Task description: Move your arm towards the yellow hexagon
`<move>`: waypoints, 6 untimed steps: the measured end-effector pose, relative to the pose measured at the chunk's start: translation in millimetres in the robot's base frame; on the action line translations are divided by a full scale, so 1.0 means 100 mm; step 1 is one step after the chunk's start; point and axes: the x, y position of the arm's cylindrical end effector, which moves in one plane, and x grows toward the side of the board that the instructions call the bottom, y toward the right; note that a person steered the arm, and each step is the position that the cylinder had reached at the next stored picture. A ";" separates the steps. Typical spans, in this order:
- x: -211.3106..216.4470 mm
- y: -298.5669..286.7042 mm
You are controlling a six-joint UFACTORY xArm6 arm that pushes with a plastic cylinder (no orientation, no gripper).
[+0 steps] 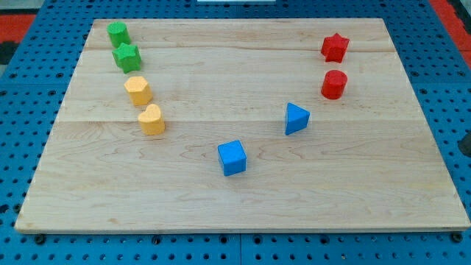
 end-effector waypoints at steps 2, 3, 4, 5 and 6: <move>-0.25 -1.14; -0.37 -1.82; -0.73 -1.87; -1.01 -2.28; -1.16 -2.88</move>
